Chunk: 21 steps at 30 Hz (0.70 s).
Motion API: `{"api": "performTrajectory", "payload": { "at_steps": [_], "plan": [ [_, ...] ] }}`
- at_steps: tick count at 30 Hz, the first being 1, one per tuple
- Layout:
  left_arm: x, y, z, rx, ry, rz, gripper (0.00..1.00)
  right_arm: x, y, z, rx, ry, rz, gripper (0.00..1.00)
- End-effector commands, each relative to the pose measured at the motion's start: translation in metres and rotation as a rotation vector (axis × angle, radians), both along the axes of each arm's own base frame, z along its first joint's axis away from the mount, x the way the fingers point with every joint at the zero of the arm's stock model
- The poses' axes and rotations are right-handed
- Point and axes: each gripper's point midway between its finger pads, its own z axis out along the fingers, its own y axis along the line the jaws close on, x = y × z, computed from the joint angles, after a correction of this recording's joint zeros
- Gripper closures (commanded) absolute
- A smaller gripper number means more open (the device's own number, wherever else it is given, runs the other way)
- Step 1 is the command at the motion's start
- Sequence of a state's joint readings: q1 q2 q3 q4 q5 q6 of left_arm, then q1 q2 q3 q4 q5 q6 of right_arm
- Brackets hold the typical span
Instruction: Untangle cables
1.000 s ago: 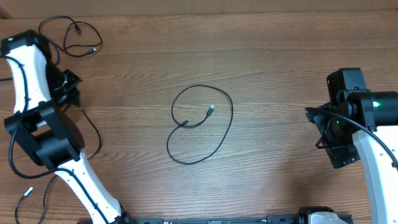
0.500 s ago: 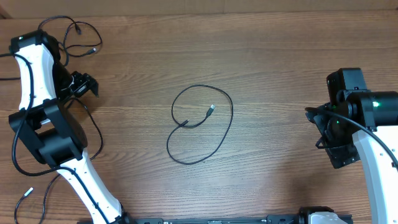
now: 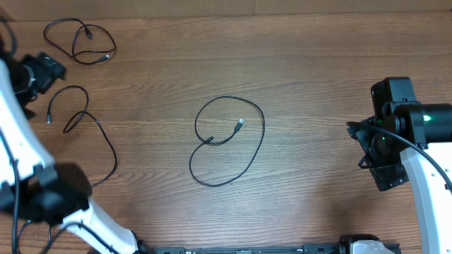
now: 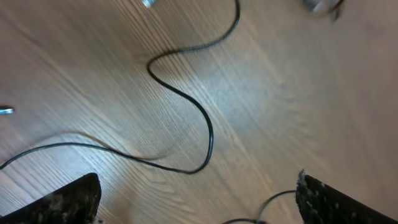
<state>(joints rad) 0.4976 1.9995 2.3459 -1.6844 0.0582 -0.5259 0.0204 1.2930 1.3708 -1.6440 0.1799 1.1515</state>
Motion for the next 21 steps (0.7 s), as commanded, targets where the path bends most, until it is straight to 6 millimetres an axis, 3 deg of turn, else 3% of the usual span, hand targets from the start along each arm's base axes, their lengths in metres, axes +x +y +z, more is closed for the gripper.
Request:
{"api": "performTrajectory", "payload": {
  "at_steps": [1, 5, 9, 13, 15, 21],
  "plan": [
    [-0.032, 0.017, 0.042, 0.075, -0.081, 0.166, 0.00, 0.002, -0.001, 0.009, -0.001, -0.041, -0.010, 0.00],
    [-0.056, 0.032, 0.054, 0.102, -0.098, 0.233, 0.00, 0.002, -0.001, 0.009, -0.001, -0.041, -0.010, 0.00],
    [-0.091, 0.048, 0.041, 0.093, -0.035, 0.344, 0.00, 0.002, -0.001, 0.009, -0.001, -0.041, -0.010, 0.00],
    [-0.136, 0.055, 0.005, 0.014, 0.089, 0.574, 0.00, 0.002, -0.001, 0.009, -0.001, -0.041, -0.011, 0.00],
    [-0.149, 0.058, -0.013, -0.021, 0.134, 0.635, 0.00, 0.002, -0.001, 0.009, -0.001, -0.041, -0.010, 0.00],
    [-0.163, 0.054, -0.070, -0.138, 0.217, 0.681, 0.00, 0.002, -0.001, 0.009, -0.001, -0.041, -0.010, 0.00]
  ]
}}
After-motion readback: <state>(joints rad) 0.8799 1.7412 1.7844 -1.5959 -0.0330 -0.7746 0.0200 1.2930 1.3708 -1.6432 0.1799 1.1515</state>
